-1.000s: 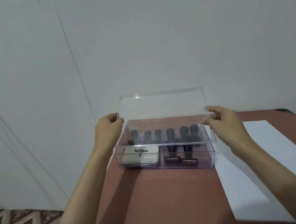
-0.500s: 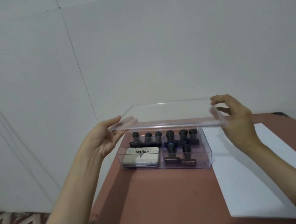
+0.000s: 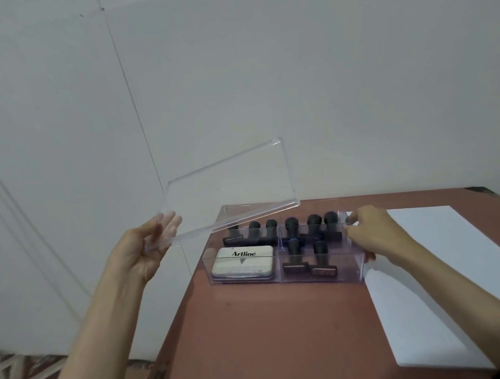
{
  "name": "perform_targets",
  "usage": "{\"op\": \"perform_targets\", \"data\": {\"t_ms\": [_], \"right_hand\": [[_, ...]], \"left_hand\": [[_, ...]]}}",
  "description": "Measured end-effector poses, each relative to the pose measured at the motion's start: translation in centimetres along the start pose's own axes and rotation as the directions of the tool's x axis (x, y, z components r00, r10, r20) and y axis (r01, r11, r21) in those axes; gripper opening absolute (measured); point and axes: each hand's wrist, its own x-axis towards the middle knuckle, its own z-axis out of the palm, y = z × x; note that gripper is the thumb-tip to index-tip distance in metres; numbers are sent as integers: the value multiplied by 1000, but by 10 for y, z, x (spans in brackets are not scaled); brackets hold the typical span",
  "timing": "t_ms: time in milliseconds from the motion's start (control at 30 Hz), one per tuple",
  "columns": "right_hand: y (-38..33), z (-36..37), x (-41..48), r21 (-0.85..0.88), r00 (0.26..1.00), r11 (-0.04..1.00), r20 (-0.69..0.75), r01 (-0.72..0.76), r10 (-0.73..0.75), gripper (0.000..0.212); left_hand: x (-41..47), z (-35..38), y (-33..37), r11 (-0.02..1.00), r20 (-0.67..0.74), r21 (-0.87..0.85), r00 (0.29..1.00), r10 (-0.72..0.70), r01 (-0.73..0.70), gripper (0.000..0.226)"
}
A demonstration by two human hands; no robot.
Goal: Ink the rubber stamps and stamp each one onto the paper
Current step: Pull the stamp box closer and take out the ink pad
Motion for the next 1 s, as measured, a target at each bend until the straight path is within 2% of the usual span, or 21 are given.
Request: {"op": "perform_targets", "data": {"t_ms": [200,367,500,667,867,1000], "right_hand": [[10,-36,15,31,983,999,-176,-45,50,23],[35,-80,26,109,935,982,-305,-156,183,22],[49,-98,30,134,899,975,-379,-179,217,19],[54,-100,32,148,892,971,-388,-186,230,20],[51,-99,30,172,902,967,-359,-189,241,22],[46,-95,29,143,924,973,-315,-179,216,23]], "left_hand": [[5,-9,-4,999,-19,-29,999,-40,40,17],[7,-2,-17,994,-6,2,994,-106,106,18],[8,2,-29,985,-4,42,986,-166,166,20],[11,-9,-27,977,-48,114,983,-176,180,21],[10,-16,-24,874,-108,452,983,-147,180,22],[15,0,-44,861,-125,471,981,-149,191,20]]}}
